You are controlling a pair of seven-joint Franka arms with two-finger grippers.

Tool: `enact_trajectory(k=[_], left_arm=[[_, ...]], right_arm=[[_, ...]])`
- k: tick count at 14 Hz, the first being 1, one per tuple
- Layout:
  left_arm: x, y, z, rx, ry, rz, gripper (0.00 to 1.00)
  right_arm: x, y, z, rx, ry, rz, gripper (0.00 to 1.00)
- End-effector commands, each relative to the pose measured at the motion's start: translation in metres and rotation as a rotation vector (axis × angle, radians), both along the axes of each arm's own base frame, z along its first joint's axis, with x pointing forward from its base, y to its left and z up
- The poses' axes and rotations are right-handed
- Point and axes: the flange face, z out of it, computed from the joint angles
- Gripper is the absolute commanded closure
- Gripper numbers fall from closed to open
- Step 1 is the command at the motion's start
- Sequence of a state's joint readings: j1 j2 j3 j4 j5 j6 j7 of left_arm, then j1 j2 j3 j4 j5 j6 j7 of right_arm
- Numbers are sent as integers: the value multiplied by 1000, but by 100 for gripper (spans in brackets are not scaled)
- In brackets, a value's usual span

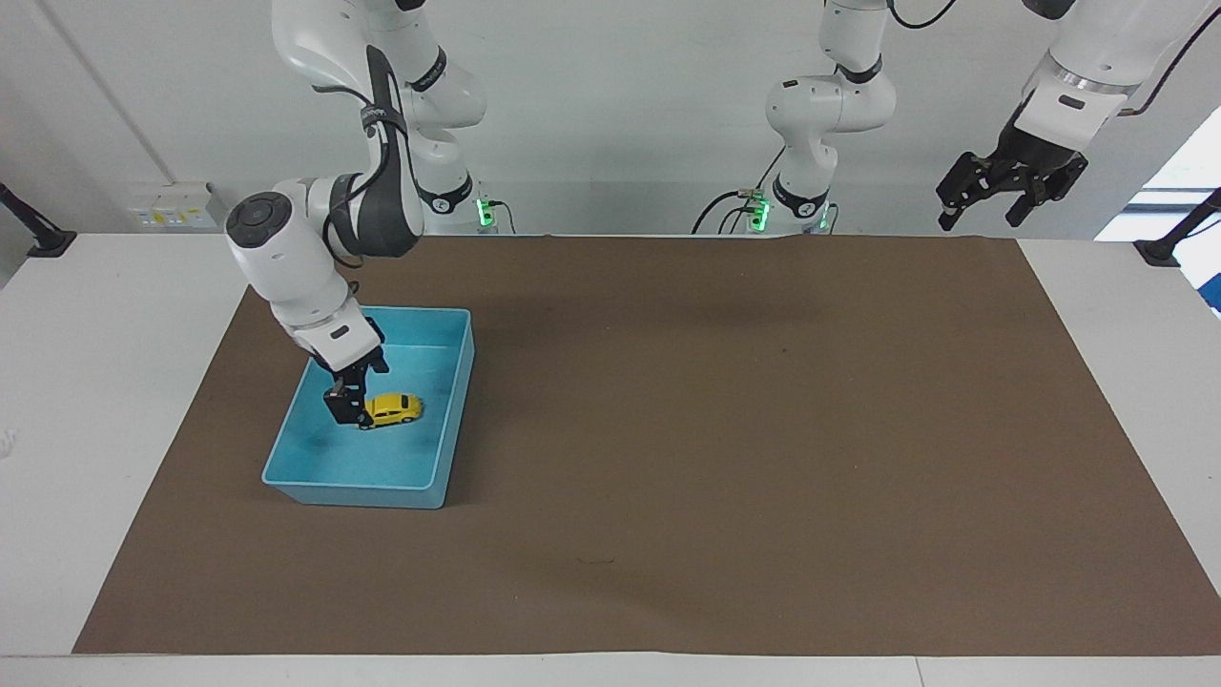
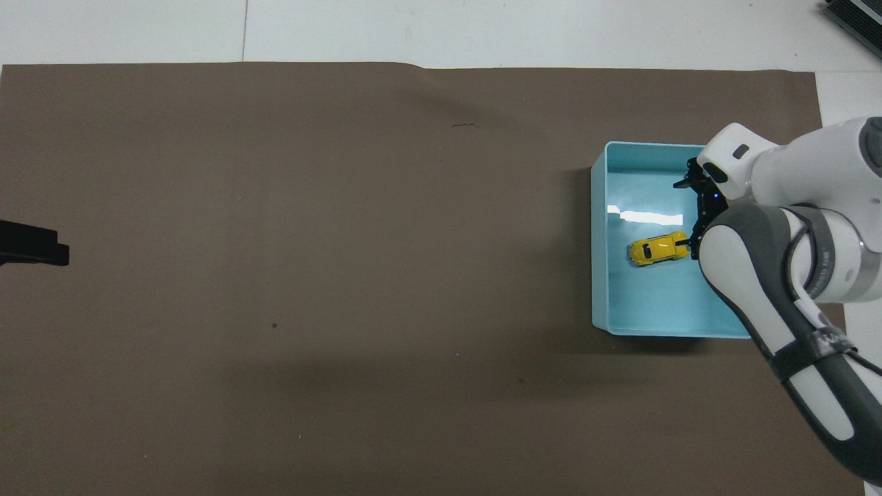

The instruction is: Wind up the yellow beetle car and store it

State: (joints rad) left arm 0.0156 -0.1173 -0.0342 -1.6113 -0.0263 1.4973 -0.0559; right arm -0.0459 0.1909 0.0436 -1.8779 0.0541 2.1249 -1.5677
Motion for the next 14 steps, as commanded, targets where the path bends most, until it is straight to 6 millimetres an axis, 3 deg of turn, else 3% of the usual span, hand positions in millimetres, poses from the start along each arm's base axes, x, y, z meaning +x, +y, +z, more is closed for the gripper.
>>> enact_trajectory(k=[1,5,6,9,11,13,14], left_arm=[[0,2,2,-10,6,0,0],[0,2,2,-10,6,0,0],[0,3,2,-10,6,1,0],[0,2,2,-10,6,0,0],[0,2,2,-10,6,0,0],[0,2,2,-10,6,0,0],[0,2,2,-10,6,0,0]], right_arm=[[4,-2,15,12,-1,-22,0],[12,-14,36,34,-36,-61,0],[9,-9,42,54,-24,-69,0],[2,-4,75,39,-28,-135,0],[-3,-17,83,39,-6,-197,0],[-4,-30,115,39,-44,-223,0],[-7,-22,121,39,-37,-230,0]])
